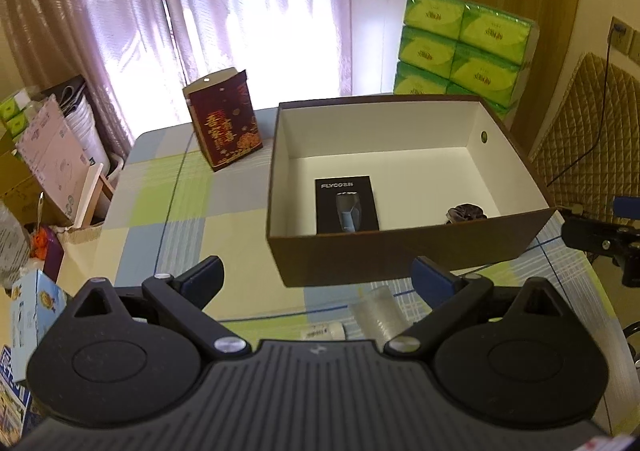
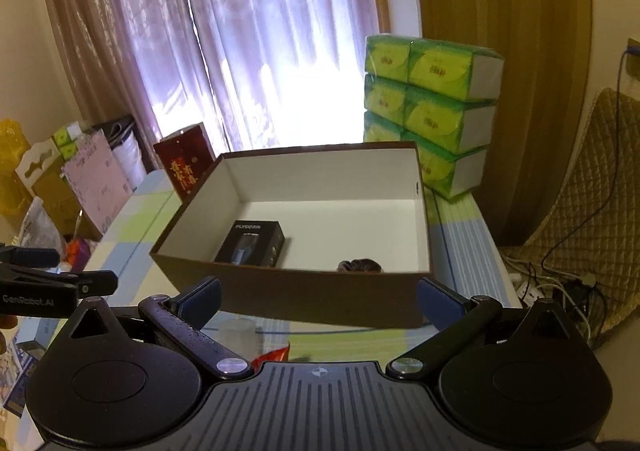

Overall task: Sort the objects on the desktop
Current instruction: 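Withdraw both tools from the box back toward the remaining items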

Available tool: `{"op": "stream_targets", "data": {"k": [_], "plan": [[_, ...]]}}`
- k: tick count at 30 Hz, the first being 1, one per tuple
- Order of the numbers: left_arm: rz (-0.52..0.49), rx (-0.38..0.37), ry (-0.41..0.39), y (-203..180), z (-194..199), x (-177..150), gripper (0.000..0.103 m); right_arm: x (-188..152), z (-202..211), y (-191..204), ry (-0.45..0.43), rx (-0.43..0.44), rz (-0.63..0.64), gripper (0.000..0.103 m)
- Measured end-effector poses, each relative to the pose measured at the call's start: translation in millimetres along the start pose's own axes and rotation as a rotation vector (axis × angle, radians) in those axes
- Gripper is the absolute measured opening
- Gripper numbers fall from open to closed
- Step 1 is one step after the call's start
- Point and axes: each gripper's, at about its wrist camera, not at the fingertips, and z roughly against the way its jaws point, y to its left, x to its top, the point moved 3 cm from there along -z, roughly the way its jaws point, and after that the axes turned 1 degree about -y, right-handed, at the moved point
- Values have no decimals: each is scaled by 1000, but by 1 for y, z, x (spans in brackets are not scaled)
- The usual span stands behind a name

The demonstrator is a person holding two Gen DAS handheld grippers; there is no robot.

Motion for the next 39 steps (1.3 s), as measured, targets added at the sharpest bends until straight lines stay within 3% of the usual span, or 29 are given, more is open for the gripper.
{"op": "stream_targets", "data": {"k": [10, 20, 39], "plan": [[-4, 2, 16, 11, 34, -50, 99, -45, 28, -2, 37, -22, -12, 101], [-46, 1, 27, 12, 51, -75, 99, -69, 36, -4, 90, -50, -18, 101], [-51, -32, 114, 3, 11, -104, 99, -117, -12, -8, 241, -33, 18, 101]]}}
